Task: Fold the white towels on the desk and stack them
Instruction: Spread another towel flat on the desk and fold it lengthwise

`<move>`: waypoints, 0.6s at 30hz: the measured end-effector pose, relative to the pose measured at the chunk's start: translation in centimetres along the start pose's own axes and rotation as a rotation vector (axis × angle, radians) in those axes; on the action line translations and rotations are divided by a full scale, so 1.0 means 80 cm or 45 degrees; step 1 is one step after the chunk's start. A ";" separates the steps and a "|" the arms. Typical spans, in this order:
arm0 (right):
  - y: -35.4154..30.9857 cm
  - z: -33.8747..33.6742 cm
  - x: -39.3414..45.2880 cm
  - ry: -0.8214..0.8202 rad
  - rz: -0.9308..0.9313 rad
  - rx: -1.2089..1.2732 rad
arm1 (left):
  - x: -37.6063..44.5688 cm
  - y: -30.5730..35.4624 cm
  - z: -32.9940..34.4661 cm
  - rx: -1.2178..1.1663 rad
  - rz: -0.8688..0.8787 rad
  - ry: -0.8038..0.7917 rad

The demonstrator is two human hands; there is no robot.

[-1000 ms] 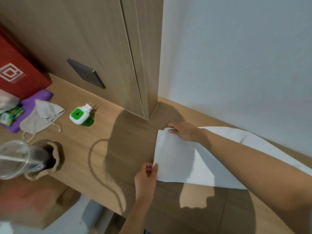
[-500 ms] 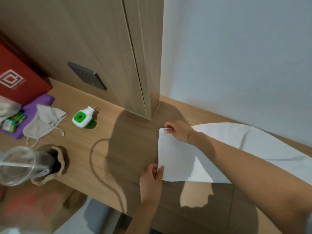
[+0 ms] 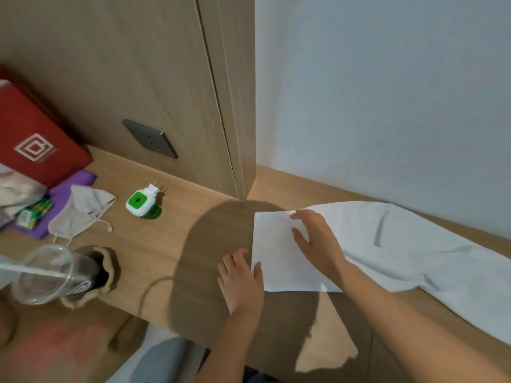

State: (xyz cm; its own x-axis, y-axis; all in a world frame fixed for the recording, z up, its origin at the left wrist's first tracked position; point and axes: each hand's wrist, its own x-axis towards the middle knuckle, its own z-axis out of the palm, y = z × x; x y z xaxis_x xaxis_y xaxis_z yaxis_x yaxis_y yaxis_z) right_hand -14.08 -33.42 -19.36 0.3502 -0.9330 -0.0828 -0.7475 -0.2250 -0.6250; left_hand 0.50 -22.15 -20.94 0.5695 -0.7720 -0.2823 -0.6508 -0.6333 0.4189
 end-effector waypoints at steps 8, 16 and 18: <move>0.081 -0.044 -0.170 0.193 0.338 0.137 | -0.053 0.087 0.056 -0.169 0.419 -0.282; 0.150 -0.074 -0.230 0.755 0.621 0.167 | -0.055 0.092 0.107 0.048 0.264 -0.389; 0.187 -0.090 -0.236 0.775 0.768 0.141 | -0.055 0.086 0.112 0.137 0.313 -0.310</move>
State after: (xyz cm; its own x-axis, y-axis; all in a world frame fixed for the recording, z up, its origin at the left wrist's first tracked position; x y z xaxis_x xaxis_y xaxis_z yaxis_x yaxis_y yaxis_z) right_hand -35.93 -21.16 -21.54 -0.4760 -0.8793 -0.0143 -0.6376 0.3563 -0.6830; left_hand -10.99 -23.63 -24.53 0.2619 -0.8841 -0.3869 -0.8100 -0.4193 0.4099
